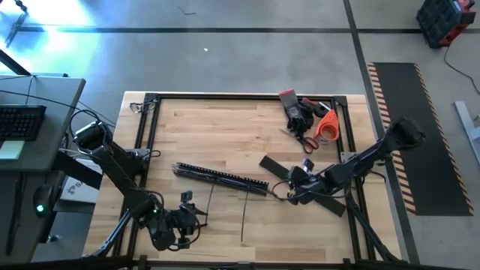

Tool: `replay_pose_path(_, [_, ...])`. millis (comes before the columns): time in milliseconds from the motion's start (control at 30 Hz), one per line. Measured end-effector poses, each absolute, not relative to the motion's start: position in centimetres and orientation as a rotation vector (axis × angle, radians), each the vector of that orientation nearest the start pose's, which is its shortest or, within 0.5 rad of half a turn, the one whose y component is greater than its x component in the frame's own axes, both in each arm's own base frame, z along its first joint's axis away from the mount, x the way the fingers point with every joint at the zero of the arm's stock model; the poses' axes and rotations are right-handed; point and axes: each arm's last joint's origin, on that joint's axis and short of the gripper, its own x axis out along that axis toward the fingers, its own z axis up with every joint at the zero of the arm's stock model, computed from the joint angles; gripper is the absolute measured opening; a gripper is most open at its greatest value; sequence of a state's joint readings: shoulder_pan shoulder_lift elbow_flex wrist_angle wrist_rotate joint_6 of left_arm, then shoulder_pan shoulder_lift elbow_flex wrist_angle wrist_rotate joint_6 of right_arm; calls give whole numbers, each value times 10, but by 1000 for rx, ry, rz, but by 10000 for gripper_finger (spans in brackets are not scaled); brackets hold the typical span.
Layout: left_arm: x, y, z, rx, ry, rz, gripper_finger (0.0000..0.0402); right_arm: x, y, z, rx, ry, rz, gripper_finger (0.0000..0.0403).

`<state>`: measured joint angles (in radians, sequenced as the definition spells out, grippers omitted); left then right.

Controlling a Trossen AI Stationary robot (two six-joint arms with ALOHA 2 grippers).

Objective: Ziptie cables
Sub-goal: Close the black cable duct cover

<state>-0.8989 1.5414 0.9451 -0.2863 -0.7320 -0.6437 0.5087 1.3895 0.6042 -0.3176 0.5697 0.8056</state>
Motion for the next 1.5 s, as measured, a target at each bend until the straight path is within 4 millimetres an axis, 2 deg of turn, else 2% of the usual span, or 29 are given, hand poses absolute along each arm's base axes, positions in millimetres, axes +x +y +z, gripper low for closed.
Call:
replay_pose_path(167, [206, -227, 210, 21, 602, 60, 135, 199, 104, 146, 74, 783, -442, 132])
replay_pose_path(367, [208, -227, 205, 17, 603, 83, 135, 185, 94, 119, 38, 719, -407, 253])
replay_pose_path(467, [210, -225, 205, 13, 603, 94, 135, 179, 83, 106, 45, 662, -403, 289])
replay_pose_path(600, [217, -220, 206, 25, 596, 108, 135, 166, 68, 88, 72, 629, -395, 299])
replay_pose_path(733, [225, -213, 207, 45, 594, 117, 135, 160, 62, 77, 134, 614, -366, 299])
replay_pose_path(967, [238, -200, 207, 64, 615, 123, 135, 168, 65, 67, 100, 628, -363, 298])
replay_pose_path(1200, [242, -195, 208, 82, 617, 133, 135, 171, 64, 79, 11, 558, -399, 298])
replay_pose_path(1333, [241, -194, 213, 76, 600, 138, 135, 173, 66, 91, 54, 494, -383, 305])
replay_pose_path(1500, [239, -192, 220, 67, 580, 136, 135, 174, 67, 93, 88, 495, -338, 336])
